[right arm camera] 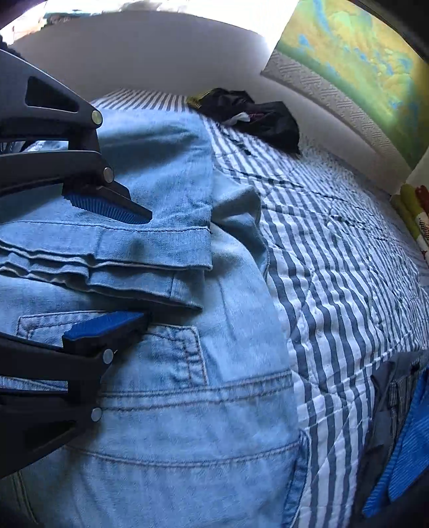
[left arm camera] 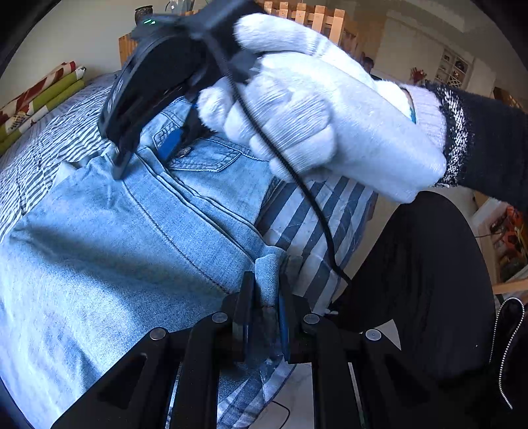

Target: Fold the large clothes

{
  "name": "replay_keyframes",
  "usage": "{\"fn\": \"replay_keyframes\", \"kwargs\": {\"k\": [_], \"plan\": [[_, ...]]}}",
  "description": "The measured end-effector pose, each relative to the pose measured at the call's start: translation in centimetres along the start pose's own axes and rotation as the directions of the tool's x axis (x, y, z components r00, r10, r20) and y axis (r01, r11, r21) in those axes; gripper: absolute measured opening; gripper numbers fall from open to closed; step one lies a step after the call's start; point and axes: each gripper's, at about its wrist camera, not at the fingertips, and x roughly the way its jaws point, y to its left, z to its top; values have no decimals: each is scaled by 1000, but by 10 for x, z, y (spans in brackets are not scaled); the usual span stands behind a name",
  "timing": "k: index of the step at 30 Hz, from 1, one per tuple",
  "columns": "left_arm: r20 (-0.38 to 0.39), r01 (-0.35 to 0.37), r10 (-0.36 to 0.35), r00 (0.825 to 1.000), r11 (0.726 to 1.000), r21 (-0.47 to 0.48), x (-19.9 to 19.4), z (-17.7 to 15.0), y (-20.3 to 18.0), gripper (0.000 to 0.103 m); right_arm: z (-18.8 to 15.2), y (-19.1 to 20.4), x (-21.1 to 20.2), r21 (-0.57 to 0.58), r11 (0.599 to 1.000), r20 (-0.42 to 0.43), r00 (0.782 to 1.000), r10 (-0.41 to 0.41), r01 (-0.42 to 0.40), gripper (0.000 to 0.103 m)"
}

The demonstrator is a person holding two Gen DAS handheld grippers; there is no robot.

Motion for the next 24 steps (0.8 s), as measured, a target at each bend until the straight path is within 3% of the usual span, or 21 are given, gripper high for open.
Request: {"fn": "replay_keyframes", "kwargs": {"k": [1,3,5,6,7,9,11,15,21,24], "plan": [[2,-6,6,1000,1000,8,0,0,-2,13,0,7,2,-28,999,-4,999,-45,45,27],[1,-13,13,1000,1000,19,-1,0,-6,14,-3,12,0,-49,998,-11,999,-45,44,8],[1,-22,22,1000,999,29,-2,1,-10,21,-5,19,-7,-64,995,7,998,-70,70,7],[2,-36,36,999,999,37,-5,1,-14,34,-5,23,-11,-65,995,15,997,-73,74,6],[14,-61,60,998,997,46,-7,1,-18,55,-3,26,-14,-59,995,16,997,-73,74,6],[81,-145,140,987,987,64,-18,1,-29,78,3,29,-23,-37,998,9,998,-55,55,6],[127,-194,180,976,975,109,-22,2,-41,79,12,33,-31,-17,999,0,999,-39,39,6],[111,-270,254,961,949,166,-3,6,-56,80,28,52,-44,-47,997,17,998,-59,60,6],[75,-288,280,957,948,139,21,16,-52,79,47,59,-38,-95,991,-6,995,-100,99,6],[86,-255,246,965,962,103,15,22,-43,79,51,55,-41,-93,988,18,992,-124,125,5]]}}
